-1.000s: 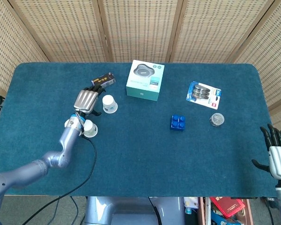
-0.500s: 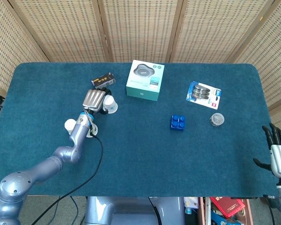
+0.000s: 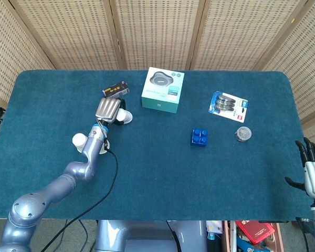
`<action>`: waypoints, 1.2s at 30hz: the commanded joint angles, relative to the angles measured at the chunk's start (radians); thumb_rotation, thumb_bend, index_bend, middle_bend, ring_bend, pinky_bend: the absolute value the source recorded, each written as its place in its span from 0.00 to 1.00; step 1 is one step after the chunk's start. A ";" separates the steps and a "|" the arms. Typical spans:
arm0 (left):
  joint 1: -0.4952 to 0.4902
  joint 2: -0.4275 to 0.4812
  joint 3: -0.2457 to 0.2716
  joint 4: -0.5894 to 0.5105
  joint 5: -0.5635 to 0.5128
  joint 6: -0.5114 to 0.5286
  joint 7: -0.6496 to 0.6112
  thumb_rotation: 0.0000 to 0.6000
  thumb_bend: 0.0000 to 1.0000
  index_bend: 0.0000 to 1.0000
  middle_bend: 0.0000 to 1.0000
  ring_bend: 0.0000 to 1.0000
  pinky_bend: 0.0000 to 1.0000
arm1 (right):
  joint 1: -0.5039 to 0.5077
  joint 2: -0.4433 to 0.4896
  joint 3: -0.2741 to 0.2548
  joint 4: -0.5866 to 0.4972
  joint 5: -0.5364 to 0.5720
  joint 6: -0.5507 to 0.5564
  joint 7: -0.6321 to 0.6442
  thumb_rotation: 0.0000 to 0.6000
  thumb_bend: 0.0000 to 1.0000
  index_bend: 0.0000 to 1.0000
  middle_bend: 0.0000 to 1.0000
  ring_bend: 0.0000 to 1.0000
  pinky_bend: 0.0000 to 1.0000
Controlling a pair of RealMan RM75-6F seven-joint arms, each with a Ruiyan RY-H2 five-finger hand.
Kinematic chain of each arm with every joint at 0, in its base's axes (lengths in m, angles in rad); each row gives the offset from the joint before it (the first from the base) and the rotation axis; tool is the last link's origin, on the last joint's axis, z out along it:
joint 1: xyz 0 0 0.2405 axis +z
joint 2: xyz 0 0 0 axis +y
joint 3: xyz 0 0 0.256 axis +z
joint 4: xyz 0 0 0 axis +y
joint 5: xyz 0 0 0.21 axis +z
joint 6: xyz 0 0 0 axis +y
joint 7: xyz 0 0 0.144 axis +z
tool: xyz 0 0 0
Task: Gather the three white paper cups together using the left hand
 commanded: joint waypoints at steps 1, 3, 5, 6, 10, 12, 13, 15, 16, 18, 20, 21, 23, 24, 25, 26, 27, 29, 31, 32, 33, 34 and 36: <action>0.009 0.022 0.001 -0.034 0.017 0.019 -0.013 1.00 0.21 0.50 0.46 0.50 0.47 | -0.001 0.001 -0.001 -0.003 -0.003 0.003 -0.001 1.00 0.00 0.00 0.00 0.00 0.00; 0.020 0.059 -0.004 -0.095 0.035 0.052 -0.031 1.00 0.21 0.50 0.46 0.50 0.47 | -0.002 0.001 -0.002 -0.005 -0.007 0.007 -0.001 1.00 0.00 0.00 0.00 0.00 0.00; 0.036 0.106 -0.004 -0.170 0.050 0.073 -0.041 1.00 0.21 0.50 0.46 0.50 0.47 | -0.003 0.002 -0.004 -0.007 -0.009 0.008 -0.001 1.00 0.00 0.00 0.00 0.00 0.00; 0.050 0.151 -0.004 -0.235 0.061 0.088 -0.046 1.00 0.21 0.50 0.46 0.50 0.47 | -0.003 0.002 -0.004 -0.007 -0.010 0.008 -0.002 1.00 0.00 0.00 0.00 0.00 0.00; 0.106 0.334 -0.002 -0.497 0.073 0.096 -0.049 1.00 0.21 0.50 0.46 0.50 0.47 | -0.003 0.001 -0.007 -0.010 -0.014 0.010 -0.006 1.00 0.00 0.00 0.00 0.00 0.00; 0.144 0.444 -0.005 -0.650 0.059 0.089 -0.056 1.00 0.21 0.50 0.46 0.50 0.47 | -0.003 0.001 -0.009 -0.013 -0.019 0.013 -0.011 1.00 0.00 0.00 0.00 0.00 0.00; 0.162 0.491 -0.005 -0.713 0.053 0.087 -0.061 1.00 0.21 0.50 0.46 0.50 0.47 | -0.003 0.001 -0.010 -0.016 -0.022 0.015 -0.013 1.00 0.00 0.00 0.00 0.00 0.00; 0.198 0.582 0.000 -0.825 0.048 0.087 -0.071 1.00 0.21 0.50 0.46 0.50 0.47 | -0.003 0.001 -0.012 -0.021 -0.027 0.019 -0.018 1.00 0.00 0.00 0.00 0.00 0.00; 0.222 0.633 0.005 -0.884 0.048 0.089 -0.080 1.00 0.21 0.50 0.46 0.50 0.47 | -0.004 0.001 -0.013 -0.025 -0.032 0.021 -0.021 1.00 0.00 0.00 0.00 0.00 0.00; 0.261 0.716 0.019 -0.968 0.056 0.084 -0.112 1.00 0.21 0.50 0.46 0.50 0.47 | -0.003 0.001 -0.017 -0.033 -0.040 0.025 -0.027 1.00 0.00 0.00 0.00 0.00 0.00; 0.291 0.779 0.039 -1.020 0.073 0.068 -0.144 1.00 0.21 0.50 0.46 0.50 0.47 | -0.004 0.001 -0.019 -0.038 -0.047 0.028 -0.031 1.00 0.00 0.00 0.00 0.00 0.00; 0.301 0.798 0.047 -1.032 0.083 0.065 -0.155 1.00 0.21 0.50 0.46 0.50 0.47 | -0.003 0.002 -0.020 -0.040 -0.049 0.029 -0.033 1.00 0.00 0.00 0.00 0.00 0.00; 0.323 0.827 0.068 -1.046 0.099 0.063 -0.175 1.00 0.21 0.50 0.46 0.50 0.47 | -0.004 0.001 -0.022 -0.043 -0.053 0.031 -0.036 1.00 0.00 0.00 0.00 0.00 0.00; 0.331 0.834 0.075 -1.047 0.104 0.063 -0.184 1.00 0.21 0.50 0.46 0.50 0.47 | -0.004 0.001 -0.023 -0.043 -0.054 0.031 -0.037 1.00 0.00 0.00 0.00 0.00 0.00; 0.338 0.839 0.082 -1.046 0.107 0.061 -0.195 1.00 0.21 0.50 0.46 0.50 0.47 | -0.004 0.001 -0.023 -0.044 -0.055 0.031 -0.037 1.00 0.00 0.00 0.00 0.00 0.00; 0.346 0.842 0.092 -1.042 0.114 0.058 -0.210 1.00 0.21 0.50 0.46 0.50 0.47 | -0.003 0.001 -0.024 -0.044 -0.054 0.031 -0.038 1.00 0.00 0.00 0.00 0.00 0.00; 0.351 0.843 0.100 -1.038 0.118 0.053 -0.221 1.00 0.21 0.50 0.46 0.50 0.47 | -0.004 0.001 -0.024 -0.045 -0.054 0.031 -0.038 1.00 0.00 0.00 0.00 0.00 0.00; 0.358 0.843 0.118 -1.023 0.130 0.034 -0.248 1.00 0.21 0.50 0.46 0.50 0.47 | -0.004 0.002 -0.023 -0.044 -0.053 0.031 -0.037 1.00 0.00 0.00 0.00 0.00 0.00; 0.360 0.840 0.125 -1.013 0.138 0.028 -0.261 1.00 0.21 0.50 0.46 0.50 0.47 | -0.004 0.002 -0.023 -0.044 -0.053 0.031 -0.036 1.00 0.00 0.00 0.00 0.00 0.00; 0.361 0.835 0.131 -1.003 0.143 0.023 -0.270 1.00 0.21 0.50 0.46 0.50 0.47 | -0.004 0.002 -0.023 -0.043 -0.052 0.031 -0.036 1.00 0.00 0.00 0.00 0.00 0.00; 0.361 0.828 0.134 -0.993 0.147 0.020 -0.279 1.00 0.21 0.50 0.46 0.50 0.47 | -0.004 0.002 -0.023 -0.043 -0.052 0.031 -0.036 1.00 0.00 0.00 0.00 0.00 0.00; 0.361 0.820 0.137 -0.983 0.151 0.019 -0.286 1.00 0.21 0.50 0.46 0.50 0.47 | -0.004 0.002 -0.023 -0.042 -0.052 0.030 -0.037 1.00 0.00 0.00 0.00 0.00 0.00; 0.359 0.802 0.140 -0.962 0.156 0.020 -0.296 1.00 0.21 0.50 0.46 0.50 0.47 | -0.003 0.000 -0.024 -0.041 -0.052 0.028 -0.038 1.00 0.00 0.00 0.00 0.00 0.00</action>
